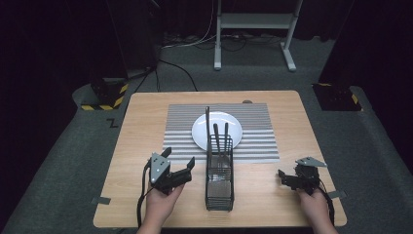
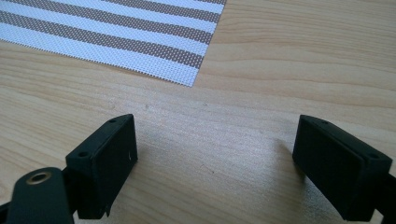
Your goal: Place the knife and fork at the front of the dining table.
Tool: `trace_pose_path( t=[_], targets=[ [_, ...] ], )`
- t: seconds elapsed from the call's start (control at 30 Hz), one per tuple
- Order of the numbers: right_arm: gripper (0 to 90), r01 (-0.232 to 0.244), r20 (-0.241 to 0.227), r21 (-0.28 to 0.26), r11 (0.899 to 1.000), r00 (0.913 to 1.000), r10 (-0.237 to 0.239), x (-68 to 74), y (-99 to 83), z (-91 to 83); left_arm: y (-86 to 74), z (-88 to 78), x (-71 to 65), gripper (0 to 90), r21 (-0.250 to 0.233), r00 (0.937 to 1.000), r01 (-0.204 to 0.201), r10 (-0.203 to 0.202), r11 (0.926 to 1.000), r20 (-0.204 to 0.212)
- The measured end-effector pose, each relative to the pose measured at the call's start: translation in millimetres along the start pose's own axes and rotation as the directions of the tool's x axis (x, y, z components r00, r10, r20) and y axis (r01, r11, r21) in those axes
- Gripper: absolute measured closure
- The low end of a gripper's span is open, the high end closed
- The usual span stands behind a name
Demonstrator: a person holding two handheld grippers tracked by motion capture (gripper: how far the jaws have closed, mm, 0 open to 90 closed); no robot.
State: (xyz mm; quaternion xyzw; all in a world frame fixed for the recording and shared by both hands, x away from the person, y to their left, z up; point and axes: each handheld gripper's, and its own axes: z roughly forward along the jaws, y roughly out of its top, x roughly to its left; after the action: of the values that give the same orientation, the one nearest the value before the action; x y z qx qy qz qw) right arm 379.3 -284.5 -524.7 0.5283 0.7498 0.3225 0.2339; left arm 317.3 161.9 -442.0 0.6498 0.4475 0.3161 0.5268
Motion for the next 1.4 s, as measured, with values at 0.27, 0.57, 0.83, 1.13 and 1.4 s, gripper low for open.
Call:
trace_pose_path(
  t=[0.27,0.57,0.83,1.13,1.4],
  targets=[
    [13.6,0.002,-0.001,0.001,1.0,1.0,-0.002,-0.2,0.3,0.1,20.5,27.3,-8.9,15.6,0.01,0.9997,-0.018,0.017,0.9998,0.018],
    [13.5,0.001,-0.002,0.002,1.0,1.0,-0.001,-0.1,0.4,0.2,39.6,64.4,-16.3,33.3,0.055,0.9997,0.011,-0.013,0.9984,0.022],
    [13.6,0.002,-0.001,0.002,1.0,1.0,-0.002,0.0,0.4,0.3,45.4,87.1,-31.2,60.8,0.066,1.0,0.004,-0.004,0.9978,-0.006],
    [13.6,0.002,-0.001,0.002,1.0,1.0,-0.002,-0.1,0.4,0.3,41.9,95.0,-36.0,78.1,0.068,0.9998,0.011,-0.01,0.9976,-0.016],
    [13.6,0.002,-0.001,0.003,1.0,1.0,-0.002,0.0,0.4,0.3,45.2,87.3,-42.3,82.6,0.014,0.9988,0.048,-0.048,0.9988,0.005]
  ],
)
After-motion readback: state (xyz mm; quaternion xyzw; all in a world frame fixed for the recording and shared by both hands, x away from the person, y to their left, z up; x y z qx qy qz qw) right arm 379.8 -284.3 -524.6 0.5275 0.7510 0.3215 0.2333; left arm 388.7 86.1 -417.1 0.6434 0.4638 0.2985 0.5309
